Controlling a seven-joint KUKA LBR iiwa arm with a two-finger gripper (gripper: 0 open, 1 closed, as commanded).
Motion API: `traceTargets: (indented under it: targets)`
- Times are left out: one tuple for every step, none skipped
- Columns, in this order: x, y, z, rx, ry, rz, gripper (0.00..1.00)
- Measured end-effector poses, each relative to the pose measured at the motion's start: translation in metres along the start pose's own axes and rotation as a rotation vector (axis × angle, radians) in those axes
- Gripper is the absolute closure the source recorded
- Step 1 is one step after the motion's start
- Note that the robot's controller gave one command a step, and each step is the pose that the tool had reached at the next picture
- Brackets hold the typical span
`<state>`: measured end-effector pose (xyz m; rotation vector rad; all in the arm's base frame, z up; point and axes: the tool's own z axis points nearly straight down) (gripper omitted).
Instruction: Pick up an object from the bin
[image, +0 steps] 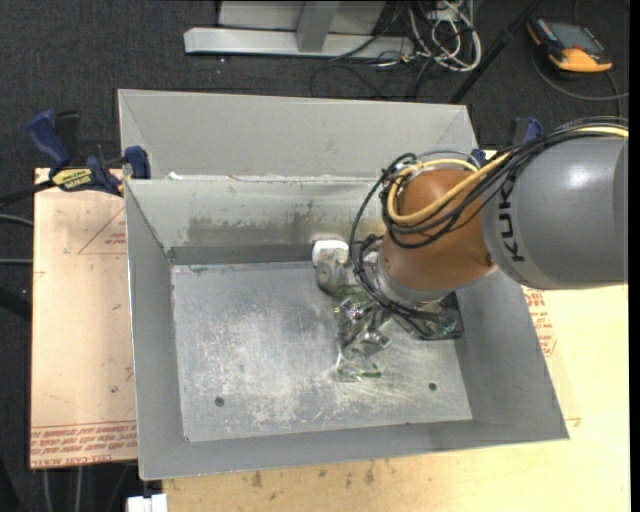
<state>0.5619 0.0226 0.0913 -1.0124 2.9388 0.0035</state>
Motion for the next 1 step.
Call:
traceTargets:
  targets:
    - [-0.0012,-0.0001,0.0,-0.001,0.005,0.026,1.0]
